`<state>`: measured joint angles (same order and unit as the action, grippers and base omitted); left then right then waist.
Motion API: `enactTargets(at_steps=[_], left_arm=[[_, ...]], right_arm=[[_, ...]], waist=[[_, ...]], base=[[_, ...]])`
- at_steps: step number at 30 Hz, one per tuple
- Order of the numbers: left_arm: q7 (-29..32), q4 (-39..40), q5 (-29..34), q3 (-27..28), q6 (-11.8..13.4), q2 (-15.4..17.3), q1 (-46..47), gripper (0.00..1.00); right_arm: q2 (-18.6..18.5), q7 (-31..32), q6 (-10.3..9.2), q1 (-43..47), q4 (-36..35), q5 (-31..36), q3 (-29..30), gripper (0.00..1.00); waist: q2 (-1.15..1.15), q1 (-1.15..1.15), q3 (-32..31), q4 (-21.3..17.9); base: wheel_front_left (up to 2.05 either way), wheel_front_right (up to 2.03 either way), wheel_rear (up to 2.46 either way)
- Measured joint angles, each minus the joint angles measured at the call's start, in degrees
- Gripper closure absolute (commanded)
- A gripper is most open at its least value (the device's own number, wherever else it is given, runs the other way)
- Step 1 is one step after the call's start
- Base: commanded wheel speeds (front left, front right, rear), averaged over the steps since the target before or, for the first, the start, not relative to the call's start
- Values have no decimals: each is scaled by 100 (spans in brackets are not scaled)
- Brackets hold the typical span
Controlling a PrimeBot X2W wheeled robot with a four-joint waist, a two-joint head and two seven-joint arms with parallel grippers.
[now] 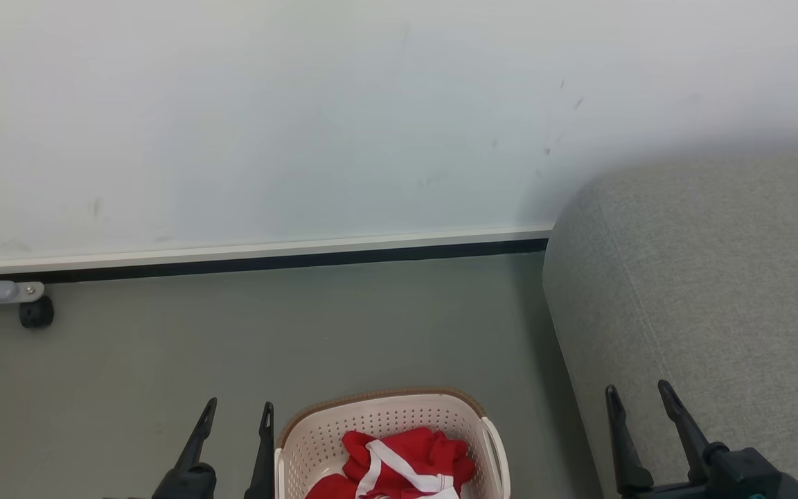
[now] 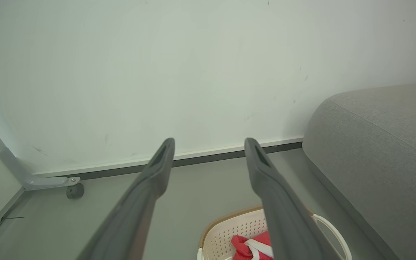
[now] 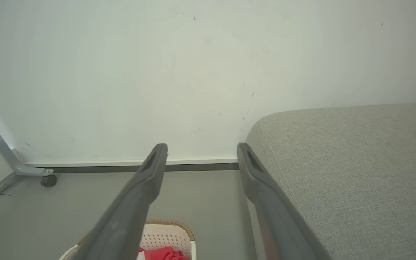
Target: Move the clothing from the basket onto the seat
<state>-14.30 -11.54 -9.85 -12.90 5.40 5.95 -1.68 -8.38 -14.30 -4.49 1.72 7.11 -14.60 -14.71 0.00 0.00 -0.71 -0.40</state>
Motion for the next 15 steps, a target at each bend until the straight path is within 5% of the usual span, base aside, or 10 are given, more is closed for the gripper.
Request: enactTargets(at_steps=[15], left_arm=[[-1,11,301,-302,-249,41,380,0]], right_arm=[[-138,-14,-3,-105,-482,83,330,0]], waist=[[0,0,716,-30]], base=[[0,0,0]])
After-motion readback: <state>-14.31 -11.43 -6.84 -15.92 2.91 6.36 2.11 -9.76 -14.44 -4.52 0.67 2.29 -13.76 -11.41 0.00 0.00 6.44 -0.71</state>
